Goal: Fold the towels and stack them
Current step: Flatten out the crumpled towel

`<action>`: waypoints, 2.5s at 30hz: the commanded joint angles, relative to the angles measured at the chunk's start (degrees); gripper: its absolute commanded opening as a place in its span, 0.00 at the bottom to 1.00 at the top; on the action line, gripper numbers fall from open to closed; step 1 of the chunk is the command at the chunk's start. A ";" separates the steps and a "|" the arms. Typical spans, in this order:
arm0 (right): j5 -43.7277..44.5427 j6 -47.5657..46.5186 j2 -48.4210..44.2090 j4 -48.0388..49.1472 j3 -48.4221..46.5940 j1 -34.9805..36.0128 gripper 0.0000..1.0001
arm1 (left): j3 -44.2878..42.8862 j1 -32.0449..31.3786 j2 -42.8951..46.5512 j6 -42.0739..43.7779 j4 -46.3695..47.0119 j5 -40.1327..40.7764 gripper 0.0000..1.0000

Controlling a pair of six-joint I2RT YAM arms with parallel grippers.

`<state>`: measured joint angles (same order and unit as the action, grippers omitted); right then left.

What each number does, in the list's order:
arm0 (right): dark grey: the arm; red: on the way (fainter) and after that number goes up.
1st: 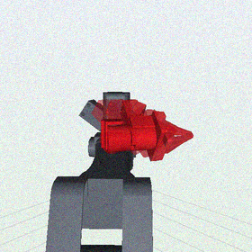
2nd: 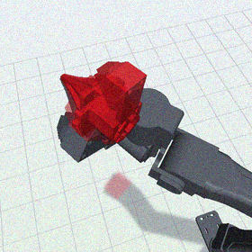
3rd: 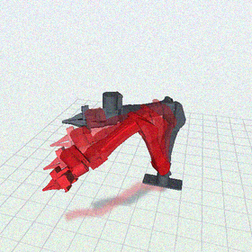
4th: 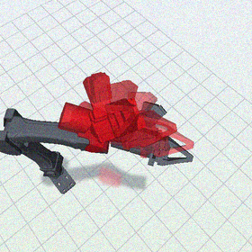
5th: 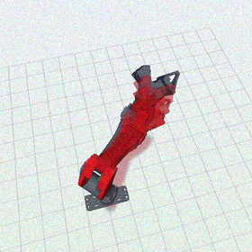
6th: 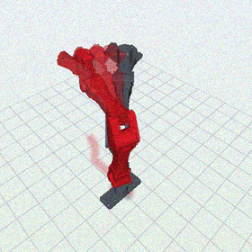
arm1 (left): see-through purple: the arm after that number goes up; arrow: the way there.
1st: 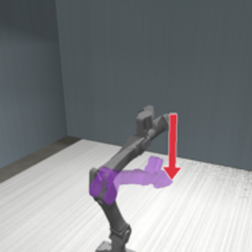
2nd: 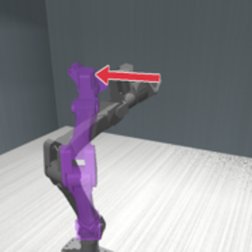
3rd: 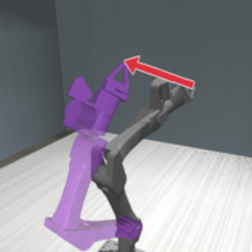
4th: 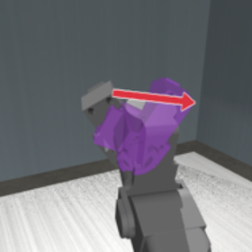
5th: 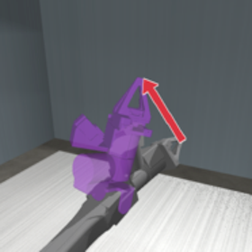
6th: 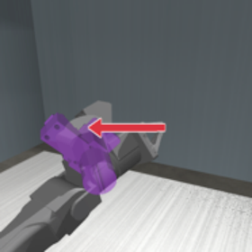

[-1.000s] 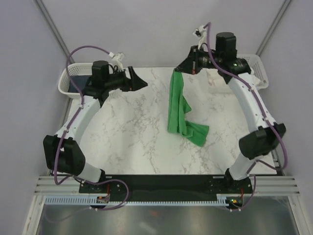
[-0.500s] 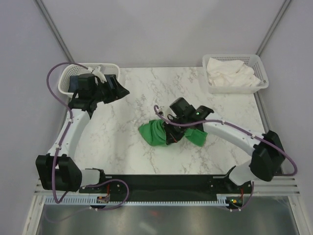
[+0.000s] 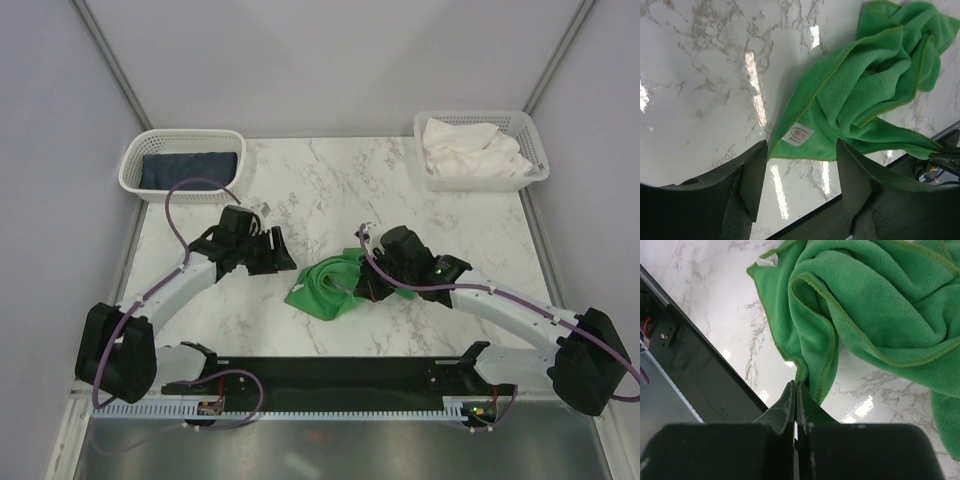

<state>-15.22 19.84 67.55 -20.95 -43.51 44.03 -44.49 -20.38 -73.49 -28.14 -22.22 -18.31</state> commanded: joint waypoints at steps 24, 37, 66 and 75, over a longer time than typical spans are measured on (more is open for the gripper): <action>2.57 1.87 -7.08 7.68 2.72 0.09 0.00 | 17.25 -9.32 4.07 0.46 20.47 4.51 0.52; 3.45 1.79 -9.28 7.68 3.43 0.09 0.00 | 17.42 -9.76 2.22 -1.48 18.44 3.98 0.50; 24.71 -0.06 -21.40 -6.83 -36.64 0.09 0.00 | -31.26 -11.35 22.34 -22.82 -5.21 -7.44 0.02; 18.40 1.35 -25.63 0.12 -43.06 0.09 0.00 | -41.46 -11.35 25.86 -29.77 -3.71 -7.17 0.02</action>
<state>5.72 20.84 40.38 -21.39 -85.21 44.03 -84.05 -31.64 -47.03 -52.75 -24.16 -23.20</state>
